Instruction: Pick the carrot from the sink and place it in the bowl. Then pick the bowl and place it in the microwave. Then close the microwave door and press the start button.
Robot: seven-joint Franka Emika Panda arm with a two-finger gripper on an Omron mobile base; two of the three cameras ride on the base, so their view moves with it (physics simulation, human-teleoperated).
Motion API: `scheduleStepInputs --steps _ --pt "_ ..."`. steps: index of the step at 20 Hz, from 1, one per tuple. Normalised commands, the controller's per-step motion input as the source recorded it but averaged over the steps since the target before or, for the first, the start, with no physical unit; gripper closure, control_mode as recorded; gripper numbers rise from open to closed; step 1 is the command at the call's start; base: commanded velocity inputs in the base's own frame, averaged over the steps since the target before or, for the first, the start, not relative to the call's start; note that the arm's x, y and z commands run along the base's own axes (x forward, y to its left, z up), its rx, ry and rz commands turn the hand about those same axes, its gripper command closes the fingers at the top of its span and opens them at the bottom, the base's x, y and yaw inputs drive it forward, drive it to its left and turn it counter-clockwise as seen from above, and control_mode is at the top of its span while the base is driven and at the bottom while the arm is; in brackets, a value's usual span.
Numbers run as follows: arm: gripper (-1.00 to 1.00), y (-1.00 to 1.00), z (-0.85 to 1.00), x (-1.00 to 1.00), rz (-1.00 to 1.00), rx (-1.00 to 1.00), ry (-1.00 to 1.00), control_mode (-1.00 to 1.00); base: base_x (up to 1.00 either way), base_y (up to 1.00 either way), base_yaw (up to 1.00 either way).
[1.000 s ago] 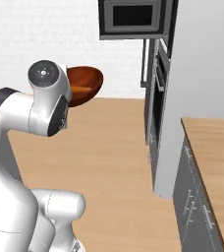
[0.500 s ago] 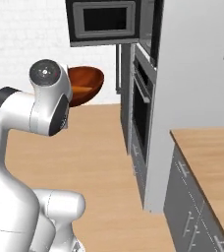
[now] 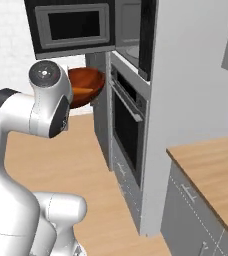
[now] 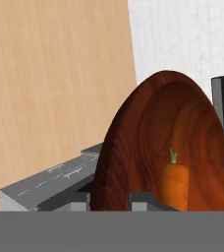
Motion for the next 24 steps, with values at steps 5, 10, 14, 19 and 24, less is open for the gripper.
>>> scheduleStepInputs --steps 5,10,14,19,24 --pt "1.0 0.0 0.0 0.0 0.0 0.0 0.0 1.0 0.59 0.72 -0.38" --pt "1.0 0.0 0.0 0.0 0.0 0.0 0.0 1.0 0.28 0.59 -0.37" --pt "1.0 0.0 0.0 0.0 0.0 0.0 0.0 1.0 0.22 0.42 -0.38" --pt "1.0 0.0 0.0 0.0 0.0 0.0 0.0 1.0 0.6 0.73 -0.3" --pt "1.0 0.0 0.0 0.0 0.0 0.0 0.0 1.0 0.77 0.42 -0.11"
